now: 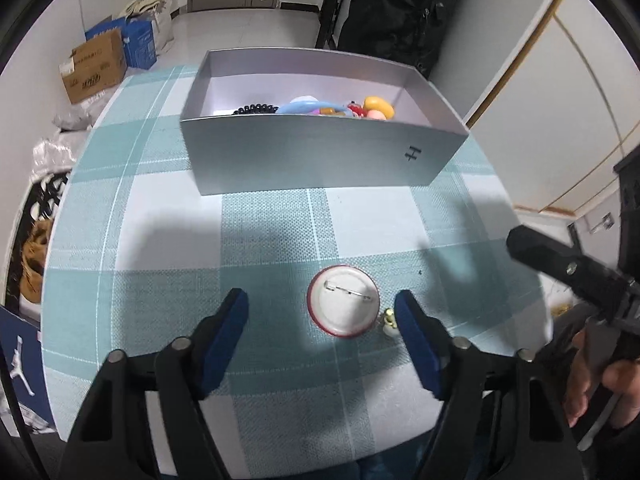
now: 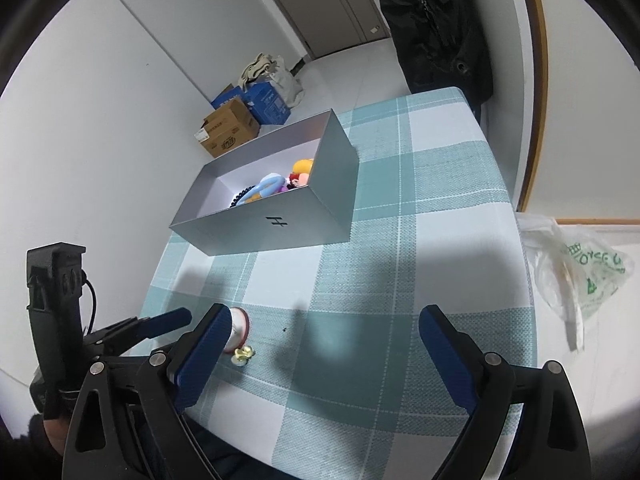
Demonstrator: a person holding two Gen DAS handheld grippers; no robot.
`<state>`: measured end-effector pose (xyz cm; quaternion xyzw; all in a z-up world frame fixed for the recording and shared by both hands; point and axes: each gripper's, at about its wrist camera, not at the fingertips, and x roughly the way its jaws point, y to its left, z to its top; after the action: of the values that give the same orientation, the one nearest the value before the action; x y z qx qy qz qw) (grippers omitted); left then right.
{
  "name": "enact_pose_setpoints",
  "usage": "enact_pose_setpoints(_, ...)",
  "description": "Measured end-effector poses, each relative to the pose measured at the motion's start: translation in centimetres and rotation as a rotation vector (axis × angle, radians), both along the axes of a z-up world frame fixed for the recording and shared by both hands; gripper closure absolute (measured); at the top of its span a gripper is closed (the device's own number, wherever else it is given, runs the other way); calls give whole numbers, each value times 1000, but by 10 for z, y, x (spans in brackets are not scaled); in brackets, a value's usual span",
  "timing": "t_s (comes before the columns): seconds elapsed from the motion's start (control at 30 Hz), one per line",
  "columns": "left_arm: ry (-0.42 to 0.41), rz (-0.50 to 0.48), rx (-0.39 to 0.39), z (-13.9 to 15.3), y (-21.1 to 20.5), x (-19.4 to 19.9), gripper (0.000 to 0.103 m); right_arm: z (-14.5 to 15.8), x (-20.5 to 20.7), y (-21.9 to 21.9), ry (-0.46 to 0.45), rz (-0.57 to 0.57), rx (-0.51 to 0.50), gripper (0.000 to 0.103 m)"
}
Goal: Organize jewelry
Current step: 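Grasp the white badge with the left tool and lift it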
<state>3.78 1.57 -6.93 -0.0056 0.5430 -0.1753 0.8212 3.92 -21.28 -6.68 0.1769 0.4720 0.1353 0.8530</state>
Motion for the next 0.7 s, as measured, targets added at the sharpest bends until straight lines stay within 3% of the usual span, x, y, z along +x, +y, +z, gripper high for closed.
enact_pose_setpoints(0.33,-25,-29,104,-5,-13,-8,43,-5,3,3,15,1,8,8)
enact_pose_setpoints(0.43,-38,-44,119,-4,-15,-9,62,-5,4,4,18,5,4,8)
enact_pose_setpoints(0.53,-44,-58,123,-4,-17,-11,68,-6,4,3,24,1,2,8)
enact_pose_setpoints(0.7,-38,-60,116,-4,-15,-11,68,-6,5,2,28,-6,1,8)
